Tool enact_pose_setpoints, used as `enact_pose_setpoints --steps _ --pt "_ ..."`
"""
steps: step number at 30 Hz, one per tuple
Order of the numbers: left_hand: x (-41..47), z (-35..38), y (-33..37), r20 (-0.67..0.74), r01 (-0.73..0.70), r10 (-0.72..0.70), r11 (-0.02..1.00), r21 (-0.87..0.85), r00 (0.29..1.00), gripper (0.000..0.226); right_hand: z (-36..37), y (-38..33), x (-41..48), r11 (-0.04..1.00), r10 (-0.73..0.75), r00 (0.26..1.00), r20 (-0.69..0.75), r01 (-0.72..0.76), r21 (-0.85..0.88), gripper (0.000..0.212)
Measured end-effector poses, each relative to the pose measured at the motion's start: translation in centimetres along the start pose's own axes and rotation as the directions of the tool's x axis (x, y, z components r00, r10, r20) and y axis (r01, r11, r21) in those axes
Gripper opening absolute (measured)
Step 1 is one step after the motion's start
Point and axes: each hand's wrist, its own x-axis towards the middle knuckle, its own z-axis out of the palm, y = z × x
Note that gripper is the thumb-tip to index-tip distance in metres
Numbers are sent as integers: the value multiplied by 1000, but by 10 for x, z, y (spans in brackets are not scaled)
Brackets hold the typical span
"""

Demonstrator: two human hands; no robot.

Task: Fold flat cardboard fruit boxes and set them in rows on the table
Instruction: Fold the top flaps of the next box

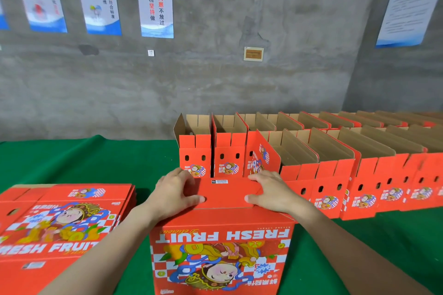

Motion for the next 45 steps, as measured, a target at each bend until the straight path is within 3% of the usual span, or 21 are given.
enact_pose_setpoints --steps 2,4,17,23,26,28,31,34,35,38,40,43,45 --pt "0 1 -2 93 128 -138 986 109 986 83 1 -5 5 999 35 999 16 -34 -23 69" --pt "1 1 -2 162 197 -209 976 91 964 98 4 -4 5 999 44 999 19 -44 23 70" --pt "-1 5 15 134 209 -245 949 236 960 90 22 1 -1 988 1 997 -73 -12 -151 78" --pt "-1 6 14 128 194 -234 945 264 964 89 25 3 -4 988 -25 997 -79 12 -153 76" --pt "-3 3 7 145 193 -213 971 140 966 80 17 8 -4 998 -46 995 -87 48 29 60" --pt "-2 0 -1 88 193 -188 980 -53 978 68 13 11 -5 941 16 983 -180 46 336 42" --pt "-5 -4 -13 8 262 -284 874 -410 959 62 7 20 -8 579 307 938 -158 -53 813 29" --pt "-15 -2 -28 110 415 -431 722 -554 896 61 10 33 -20 283 465 875 136 -293 913 30" --pt "-19 -3 -30 159 451 -446 687 -570 881 56 17 37 -27 259 481 846 228 -386 885 37" --pt "-23 -7 -33 224 502 -454 716 -486 863 67 43 41 -46 405 422 818 390 -556 726 46" --pt "-23 -11 -36 178 469 -437 774 -424 882 67 52 43 -50 448 372 832 412 -550 705 50" --pt "-24 -15 -39 44 410 -444 779 -475 895 43 43 42 -43 460 308 872 380 -487 743 64" --pt "-25 -16 -44 -33 383 -467 762 -523 884 40 34 39 -37 445 301 885 355 -459 769 75"
